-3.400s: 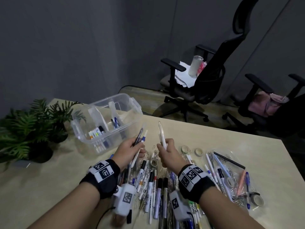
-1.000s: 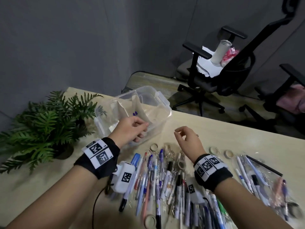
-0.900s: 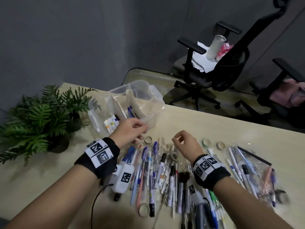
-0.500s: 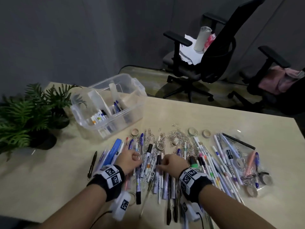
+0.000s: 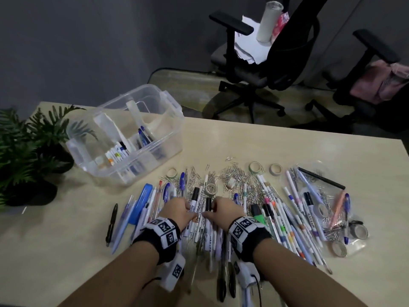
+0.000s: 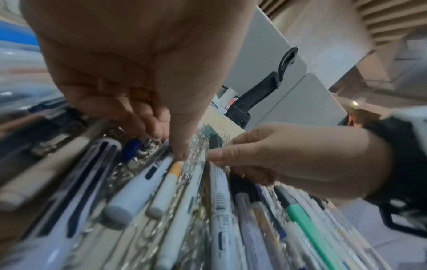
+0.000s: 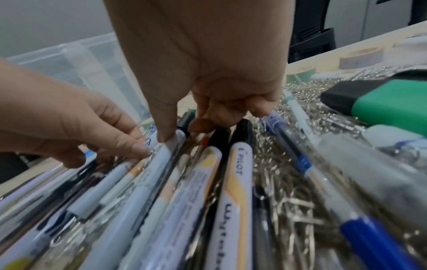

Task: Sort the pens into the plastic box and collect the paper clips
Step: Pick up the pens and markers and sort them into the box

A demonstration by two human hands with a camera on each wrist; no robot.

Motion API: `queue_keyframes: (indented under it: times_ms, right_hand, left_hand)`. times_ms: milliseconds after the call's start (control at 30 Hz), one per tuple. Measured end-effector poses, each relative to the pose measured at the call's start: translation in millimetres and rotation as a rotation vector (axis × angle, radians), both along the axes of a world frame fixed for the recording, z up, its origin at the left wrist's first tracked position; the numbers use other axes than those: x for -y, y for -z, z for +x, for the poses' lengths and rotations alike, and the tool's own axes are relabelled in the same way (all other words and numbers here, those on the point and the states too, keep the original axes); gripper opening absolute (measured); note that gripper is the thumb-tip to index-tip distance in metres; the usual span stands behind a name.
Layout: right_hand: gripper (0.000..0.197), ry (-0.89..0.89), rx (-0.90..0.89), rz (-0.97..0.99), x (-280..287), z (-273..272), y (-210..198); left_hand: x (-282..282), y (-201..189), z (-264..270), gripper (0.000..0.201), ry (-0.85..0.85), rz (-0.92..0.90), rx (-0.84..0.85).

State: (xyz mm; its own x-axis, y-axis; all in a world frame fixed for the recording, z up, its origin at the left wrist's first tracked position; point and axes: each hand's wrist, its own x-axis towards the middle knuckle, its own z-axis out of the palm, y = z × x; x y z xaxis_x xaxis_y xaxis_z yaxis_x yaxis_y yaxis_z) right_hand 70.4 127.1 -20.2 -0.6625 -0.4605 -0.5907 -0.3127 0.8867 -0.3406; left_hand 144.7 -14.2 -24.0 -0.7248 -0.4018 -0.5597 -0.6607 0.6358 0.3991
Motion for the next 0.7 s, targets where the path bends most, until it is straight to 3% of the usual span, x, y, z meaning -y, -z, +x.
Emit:
queue_keyframes:
  times_ms: [100, 200, 267, 400, 533, 633, 700]
  right_hand:
    - [0.033, 0.096, 0.1, -0.151, -6.4, -8.8, 1.5]
    - [0.024, 0.316, 0.306, -0.347, -14.6, -16.3, -3.4]
    - [0.023, 0.44, 0.353, -0.41, -20.3, -18.4, -6.4]
    - [0.026, 0.548, 0.393, -0.487, -27.7, -16.8, -6.3]
    - [0.032, 0.642, 0.492, -0.514, -31.0, -11.9, -11.2]
    - [0.039, 0.573, 0.456, -0.403, -31.6, -3.3, -11.2]
    - [0.043, 0.406, 0.304, -0.242, -29.7, 0.8, -7.4]
  left_hand:
    - [4.6, -0.7, -6.7, 0.023, -0.036, 0.086, -0.004]
    - [11.1, -7.0, -11.6, 0.017, -0.1, 0.218, -0.055]
    - [15.9, -11.8, -13.0, 0.016, -0.138, 0.271, -0.1]
    - [19.7, -19.0, -13.1, 0.024, -0.209, 0.403, -0.104]
    - [10.0, -22.9, -8.2, 0.045, -0.262, 0.47, -0.094]
    - [0.4, -20.7, -3.0, 0.065, -0.242, 0.323, -0.046]
    - [-5.3, -15.0, -1.7, 0.06, -0.242, 0.241, -0.014]
